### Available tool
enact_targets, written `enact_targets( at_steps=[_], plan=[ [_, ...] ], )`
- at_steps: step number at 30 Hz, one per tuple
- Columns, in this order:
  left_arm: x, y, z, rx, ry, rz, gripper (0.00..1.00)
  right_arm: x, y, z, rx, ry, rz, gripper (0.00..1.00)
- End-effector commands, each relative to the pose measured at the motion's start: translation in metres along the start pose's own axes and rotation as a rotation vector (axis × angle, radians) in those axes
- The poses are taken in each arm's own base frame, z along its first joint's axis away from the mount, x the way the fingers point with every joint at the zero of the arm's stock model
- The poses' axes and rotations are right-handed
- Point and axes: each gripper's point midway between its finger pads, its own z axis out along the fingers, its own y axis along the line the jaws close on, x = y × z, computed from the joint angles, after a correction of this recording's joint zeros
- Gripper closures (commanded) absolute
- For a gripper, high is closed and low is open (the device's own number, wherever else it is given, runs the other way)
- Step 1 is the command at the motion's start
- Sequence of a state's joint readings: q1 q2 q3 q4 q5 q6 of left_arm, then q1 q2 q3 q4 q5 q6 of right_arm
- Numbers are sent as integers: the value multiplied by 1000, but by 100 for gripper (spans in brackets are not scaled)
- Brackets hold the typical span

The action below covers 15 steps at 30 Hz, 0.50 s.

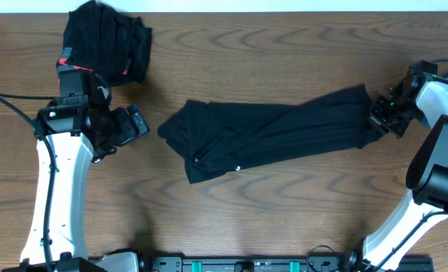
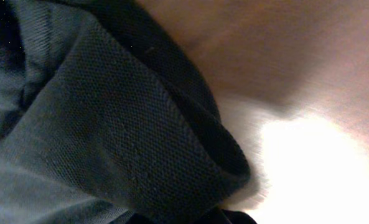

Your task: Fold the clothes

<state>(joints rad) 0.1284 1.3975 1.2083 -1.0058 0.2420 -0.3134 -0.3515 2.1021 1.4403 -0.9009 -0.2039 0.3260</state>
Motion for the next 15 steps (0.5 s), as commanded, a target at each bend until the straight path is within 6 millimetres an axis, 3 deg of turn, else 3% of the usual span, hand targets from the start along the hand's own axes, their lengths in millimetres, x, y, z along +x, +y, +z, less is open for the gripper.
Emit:
enact_targets(
  at_steps=[1, 8, 15],
  plan=[
    [11, -23, -1, 110, 46, 29, 2, 10, -71, 24, 310, 21, 136, 99],
    [25, -42, 5, 122, 78, 109, 2, 8, -83, -1, 382, -40, 231, 99],
    [29, -59, 8, 144, 70, 166, 2, 8, -64, -50, 335, -127, 156, 99]
  ],
)
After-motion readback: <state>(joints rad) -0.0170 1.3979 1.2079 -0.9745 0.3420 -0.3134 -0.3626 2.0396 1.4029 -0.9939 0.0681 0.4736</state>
